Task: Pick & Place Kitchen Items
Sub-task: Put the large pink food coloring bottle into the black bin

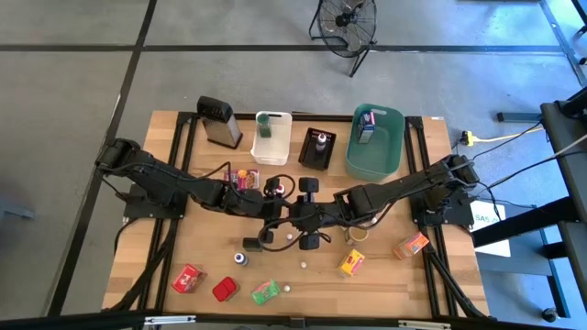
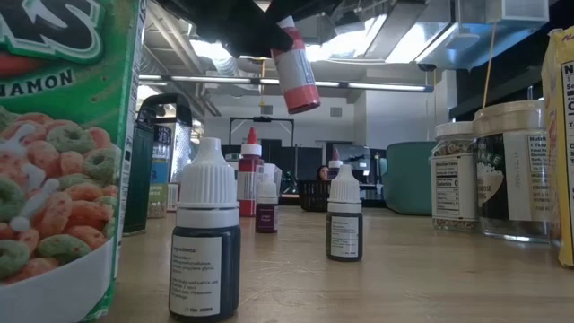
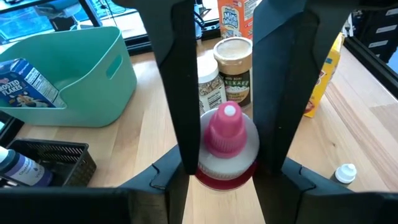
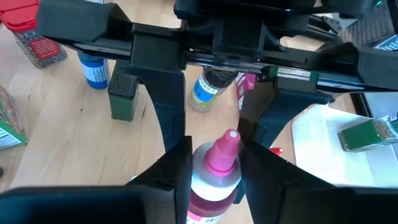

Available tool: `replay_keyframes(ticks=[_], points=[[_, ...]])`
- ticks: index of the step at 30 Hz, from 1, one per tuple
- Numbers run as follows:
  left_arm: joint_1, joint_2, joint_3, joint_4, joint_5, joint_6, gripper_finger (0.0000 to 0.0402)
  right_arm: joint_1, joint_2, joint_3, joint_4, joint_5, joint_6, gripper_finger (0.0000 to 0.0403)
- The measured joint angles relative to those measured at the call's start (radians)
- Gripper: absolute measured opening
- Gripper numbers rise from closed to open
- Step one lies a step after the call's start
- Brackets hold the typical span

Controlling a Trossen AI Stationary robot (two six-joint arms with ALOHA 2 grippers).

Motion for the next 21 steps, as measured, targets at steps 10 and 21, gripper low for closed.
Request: replay_keyframes(ticks=[10,21], points=[[0.0,0.0,0.001,-0.004,-0.01,0.006,0.0146,0.0,0.0,0.002,0.001,0.002,0.007,0.0089],[0.001,0.002,0.001,-0.01,-0.006,0.01,0.0146,-0.001,0.0,0.003,-0.003,0.0,0.003,0.0052]])
